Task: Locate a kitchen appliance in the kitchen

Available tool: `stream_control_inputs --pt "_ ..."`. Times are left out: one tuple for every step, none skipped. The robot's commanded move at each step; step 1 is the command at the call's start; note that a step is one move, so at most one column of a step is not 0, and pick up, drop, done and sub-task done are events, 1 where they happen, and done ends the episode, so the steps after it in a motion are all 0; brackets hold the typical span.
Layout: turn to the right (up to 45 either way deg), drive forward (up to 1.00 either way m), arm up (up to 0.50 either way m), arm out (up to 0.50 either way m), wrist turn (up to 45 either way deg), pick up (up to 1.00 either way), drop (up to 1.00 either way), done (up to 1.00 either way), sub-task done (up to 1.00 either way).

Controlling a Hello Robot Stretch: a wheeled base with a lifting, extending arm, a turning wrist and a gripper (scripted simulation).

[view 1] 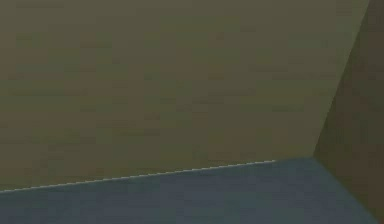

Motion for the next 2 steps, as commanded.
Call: stream_control_inputs --pt "45.0 0.00 0.00 0.00 0.0 0.00 0.00 0.00 0.00" --pt "12.0 0.00 0.00 0.00 0.0 0.00 0.00 0.00 0.00"
